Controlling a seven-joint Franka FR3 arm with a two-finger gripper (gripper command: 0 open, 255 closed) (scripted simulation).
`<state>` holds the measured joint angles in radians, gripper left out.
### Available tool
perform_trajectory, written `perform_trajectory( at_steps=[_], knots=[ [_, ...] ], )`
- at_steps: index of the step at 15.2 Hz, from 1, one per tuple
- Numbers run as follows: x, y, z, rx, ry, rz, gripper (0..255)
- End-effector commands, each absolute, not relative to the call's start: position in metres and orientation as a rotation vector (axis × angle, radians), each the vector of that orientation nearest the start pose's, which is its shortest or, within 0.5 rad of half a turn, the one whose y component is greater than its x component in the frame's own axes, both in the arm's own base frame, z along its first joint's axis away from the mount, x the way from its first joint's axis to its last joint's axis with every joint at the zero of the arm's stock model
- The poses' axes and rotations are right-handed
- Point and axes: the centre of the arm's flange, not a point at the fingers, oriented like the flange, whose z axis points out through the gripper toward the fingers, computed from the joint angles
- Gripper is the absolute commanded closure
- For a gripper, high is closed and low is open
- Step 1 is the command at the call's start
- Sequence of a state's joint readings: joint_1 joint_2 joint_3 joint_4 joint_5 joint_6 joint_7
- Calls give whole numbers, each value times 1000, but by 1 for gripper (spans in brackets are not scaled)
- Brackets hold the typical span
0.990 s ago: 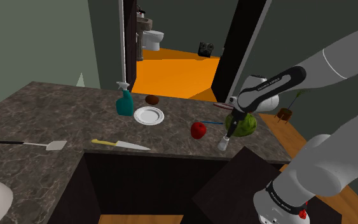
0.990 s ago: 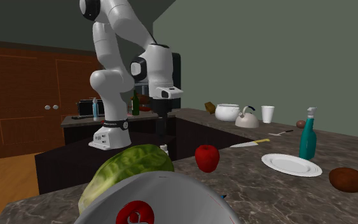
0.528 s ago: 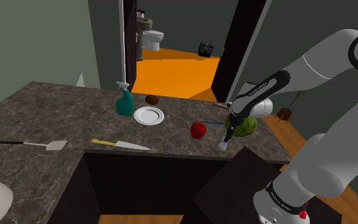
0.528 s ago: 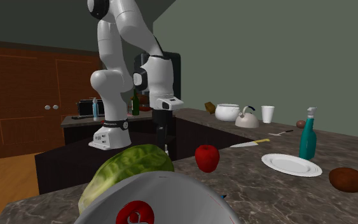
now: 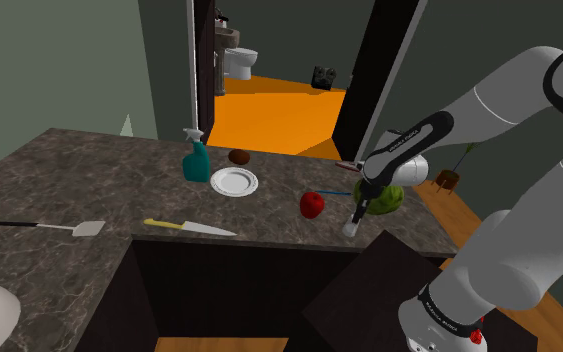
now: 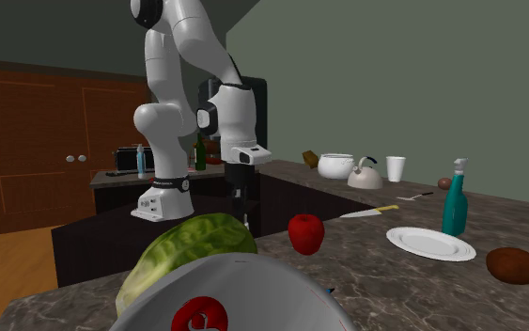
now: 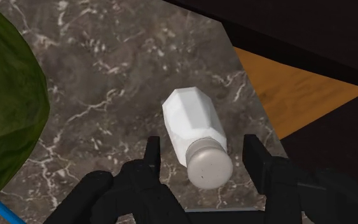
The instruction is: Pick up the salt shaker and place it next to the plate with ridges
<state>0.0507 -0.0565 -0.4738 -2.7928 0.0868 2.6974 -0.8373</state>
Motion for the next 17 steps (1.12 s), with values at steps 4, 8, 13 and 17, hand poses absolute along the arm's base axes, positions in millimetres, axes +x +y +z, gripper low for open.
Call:
perform_trajectory(
  at_steps=[4,8,13,17],
  knots=[
    [342,-154,220,-3022,-513,2,255],
    [342,-154,220,-3022,-513,2,255],
    [342,-154,241,-3022,-513,2,255],
    [342,-154,262,-3022,-513,2,255]
  ],
)
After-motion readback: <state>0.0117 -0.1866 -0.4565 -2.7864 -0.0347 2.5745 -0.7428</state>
